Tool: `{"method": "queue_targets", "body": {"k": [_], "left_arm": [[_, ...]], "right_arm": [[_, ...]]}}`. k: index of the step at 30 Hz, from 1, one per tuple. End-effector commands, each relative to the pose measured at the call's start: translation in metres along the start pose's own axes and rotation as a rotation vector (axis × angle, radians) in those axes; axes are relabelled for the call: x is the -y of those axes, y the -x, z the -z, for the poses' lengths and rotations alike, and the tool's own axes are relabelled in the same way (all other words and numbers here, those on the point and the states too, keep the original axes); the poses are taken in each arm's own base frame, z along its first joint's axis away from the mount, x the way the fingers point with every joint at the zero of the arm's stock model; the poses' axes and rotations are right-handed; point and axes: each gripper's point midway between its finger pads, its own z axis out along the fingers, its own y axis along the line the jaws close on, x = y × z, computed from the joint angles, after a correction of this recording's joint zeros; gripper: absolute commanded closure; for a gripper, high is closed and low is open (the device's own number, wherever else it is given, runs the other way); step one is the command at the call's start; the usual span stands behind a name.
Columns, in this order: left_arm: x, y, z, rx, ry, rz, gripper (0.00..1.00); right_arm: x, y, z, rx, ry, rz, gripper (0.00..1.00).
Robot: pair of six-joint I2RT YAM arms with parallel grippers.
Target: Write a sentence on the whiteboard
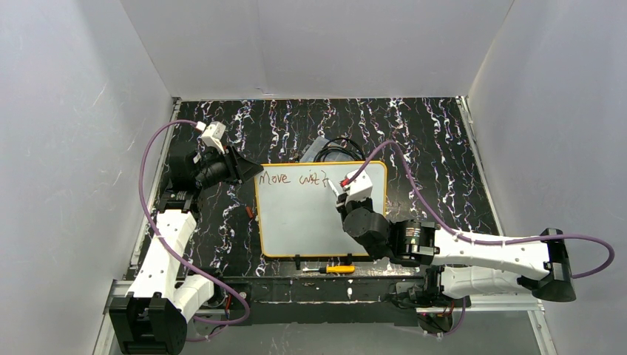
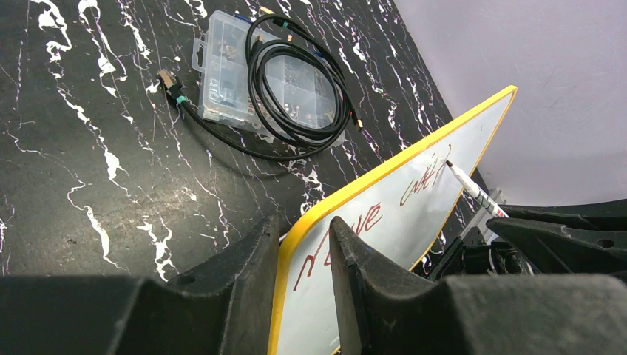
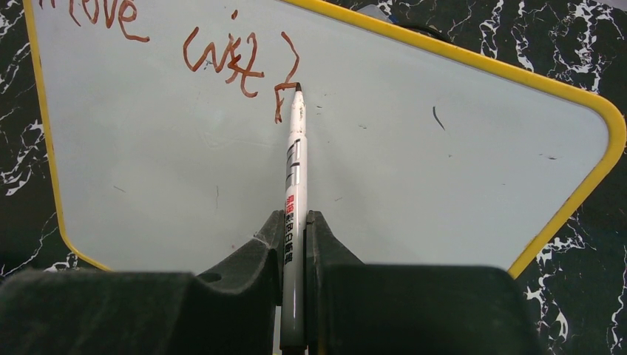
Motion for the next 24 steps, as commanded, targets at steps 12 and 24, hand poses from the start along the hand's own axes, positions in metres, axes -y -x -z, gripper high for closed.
{"method": "queue_targets", "body": {"k": [12, 24], "left_arm": [[0.006, -0.004, 0.003, -0.015, -0.018, -0.005, 0.73], [0.003, -0.004, 0.004, -0.014, -0.003, -0.006, 0.74]], "right_arm": [[0.010, -0.008, 0.004, -0.038, -0.024, 0.000, 0.99], [0.006, -0.026, 0.008, -0.098, 0.017, 0.007, 0.99]]}}
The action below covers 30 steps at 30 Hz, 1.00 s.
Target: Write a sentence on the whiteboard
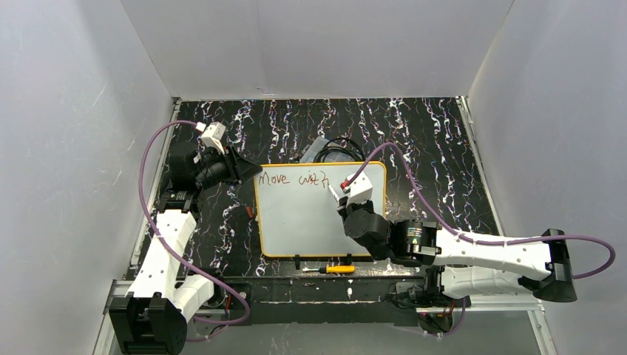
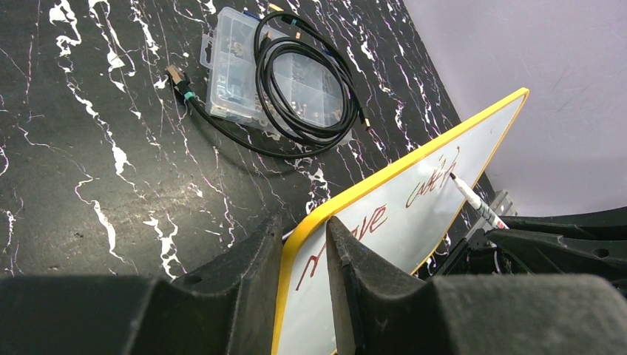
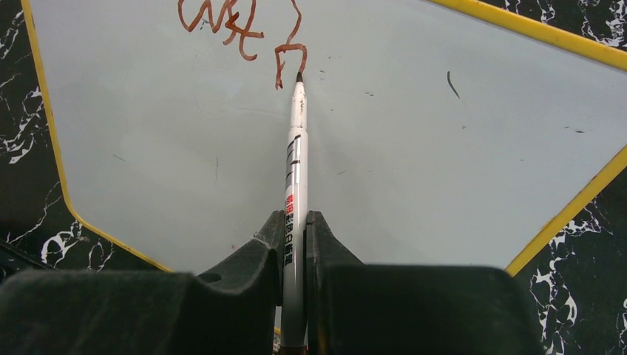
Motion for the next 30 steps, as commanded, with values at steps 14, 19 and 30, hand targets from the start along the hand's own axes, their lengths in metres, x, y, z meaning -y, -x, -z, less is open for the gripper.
{"method": "queue_targets", "body": {"k": [14, 19, 30], "left_arm": [[0.005, -0.003, 0.004, -0.012, -0.011, -0.008, 0.75], [0.004, -0.003, 0.004, -0.014, -0.001, -0.012, 0.75], [0.004, -0.003, 0.006, -0.011, 0.003, -0.015, 0.75]], "right_arm": [[-0.003, 0.001, 0.007, -0.001, 0.057, -0.005, 0.99], [-0.006, 0.020, 0.017, 0.042, 0.116, -0.041, 0.99], [0.018, 0.040, 0.029, 0.069, 0.032, -0.029, 0.99]]}}
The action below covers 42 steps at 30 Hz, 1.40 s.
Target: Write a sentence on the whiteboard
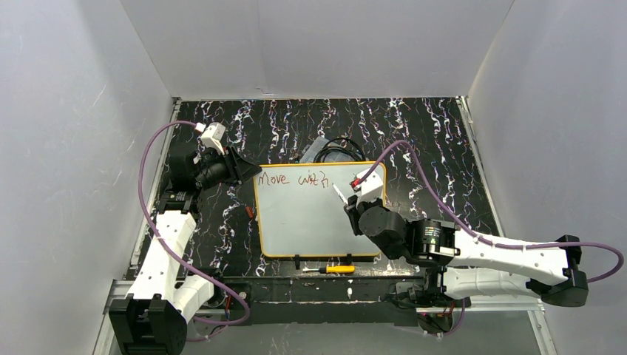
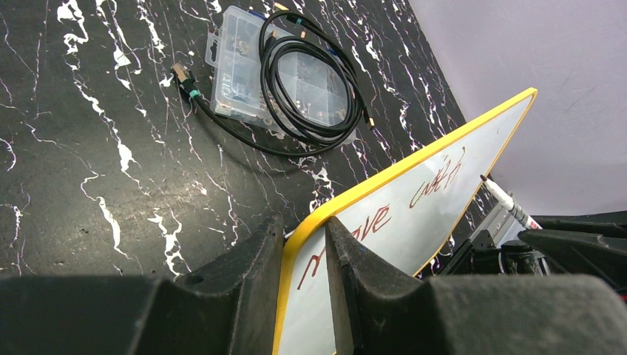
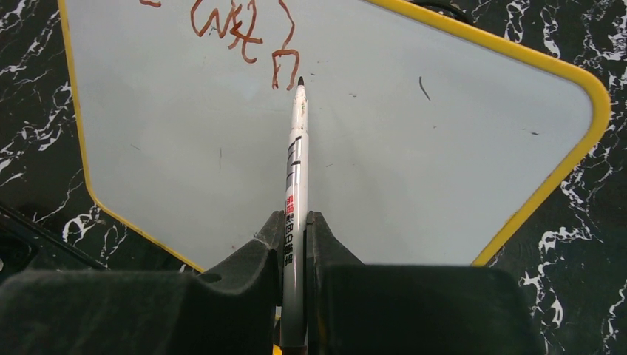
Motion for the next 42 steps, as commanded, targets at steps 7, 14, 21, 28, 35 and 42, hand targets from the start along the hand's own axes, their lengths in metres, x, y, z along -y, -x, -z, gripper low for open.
{"method": "queue_targets", "body": {"k": [7, 14, 21, 28, 35, 42], "left_arm": [[0.006, -0.002, 0.004, -0.013, -0.013, -0.006, 0.75], [0.007, -0.002, 0.004, -0.014, -0.015, -0.006, 0.75], [0.007, -0.002, 0.004, -0.015, -0.018, -0.007, 0.76], [0.006, -0.002, 0.005, -0.017, -0.011, -0.010, 0.77], [0.006, -0.002, 0.005, -0.018, -0.013, -0.008, 0.78], [0.006, -0.003, 0.004, -0.019, -0.015, -0.005, 0.78]], "right_arm": [[0.021, 0.032, 0.013, 0.068, -0.080, -0.010, 0.99], [0.019, 0.029, 0.008, 0.057, -0.094, 0.013, 0.99], [-0.019, 0.030, 0.000, 0.070, 0.087, 0.038, 0.99], [0.009, 0.032, 0.001, 0.092, -0.065, -0.001, 0.99], [0.019, 0.022, 0.000, 0.051, -0.125, 0.025, 0.99], [0.024, 0.013, -0.002, 0.018, -0.172, 0.034, 0.99]]}}
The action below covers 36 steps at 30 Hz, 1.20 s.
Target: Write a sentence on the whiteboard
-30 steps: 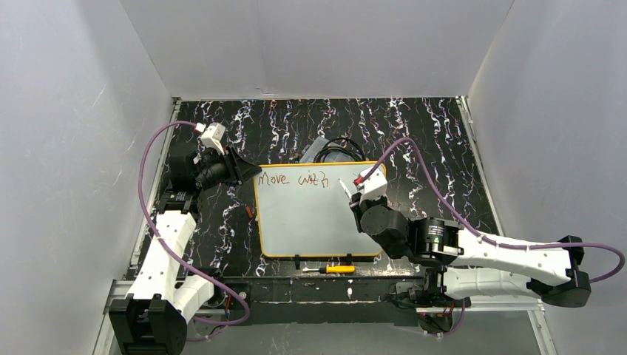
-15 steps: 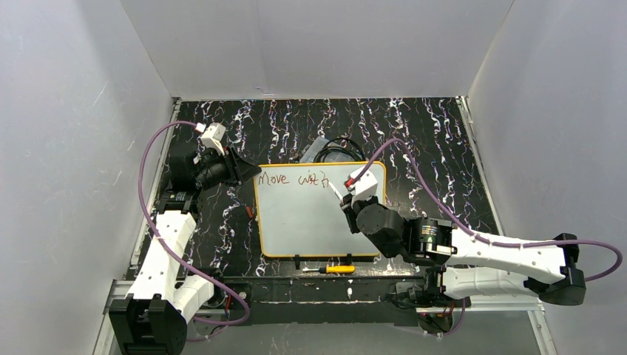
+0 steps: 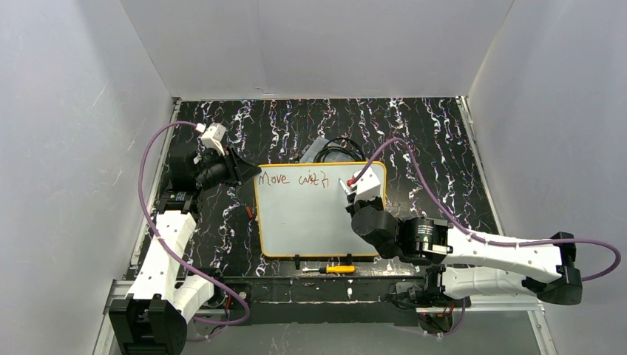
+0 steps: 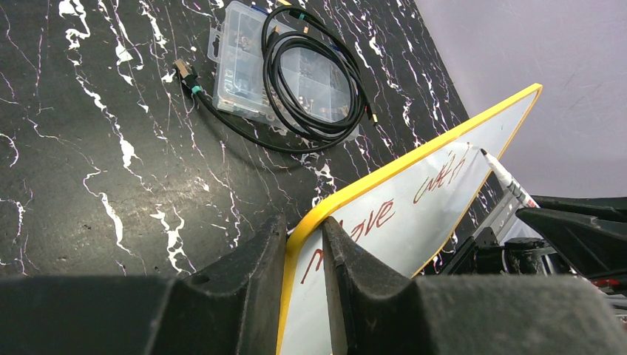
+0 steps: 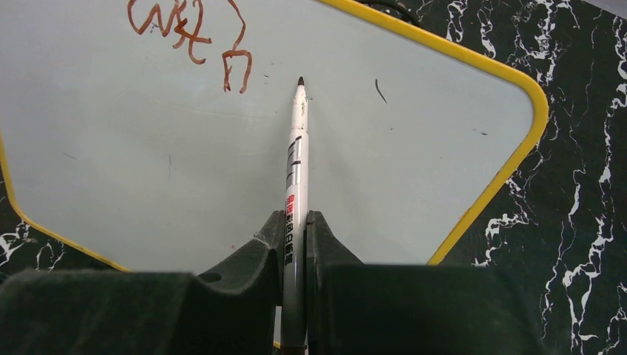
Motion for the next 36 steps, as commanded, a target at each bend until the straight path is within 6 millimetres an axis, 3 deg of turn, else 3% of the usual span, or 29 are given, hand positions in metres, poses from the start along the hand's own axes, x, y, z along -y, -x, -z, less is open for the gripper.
{"method": "queue_targets", "body": {"k": [1, 18, 21, 29, 36], "left_arm": [[0.008, 0.000, 0.004, -0.009, -0.022, -0.005, 0.78], [0.010, 0.001, 0.005, -0.002, -0.025, -0.010, 0.79], [0.010, 0.001, 0.005, -0.003, -0.025, -0.009, 0.79], [0.009, 0.001, 0.005, -0.004, -0.023, -0.007, 0.79], [0.009, 0.001, 0.004, -0.005, -0.024, -0.009, 0.80]], "right_arm": [[0.006, 0.010, 0.001, 0.008, -0.049, -0.037, 0.99], [-0.024, -0.034, 0.003, -0.166, 0.105, 0.019, 0.99], [-0.023, -0.027, 0.004, -0.141, 0.109, 0.001, 0.99], [-0.015, 0.016, 0.010, 0.027, 0.105, -0.110, 0.99], [0.000, 0.028, 0.005, 0.067, -0.002, -0.079, 0.99]]}}
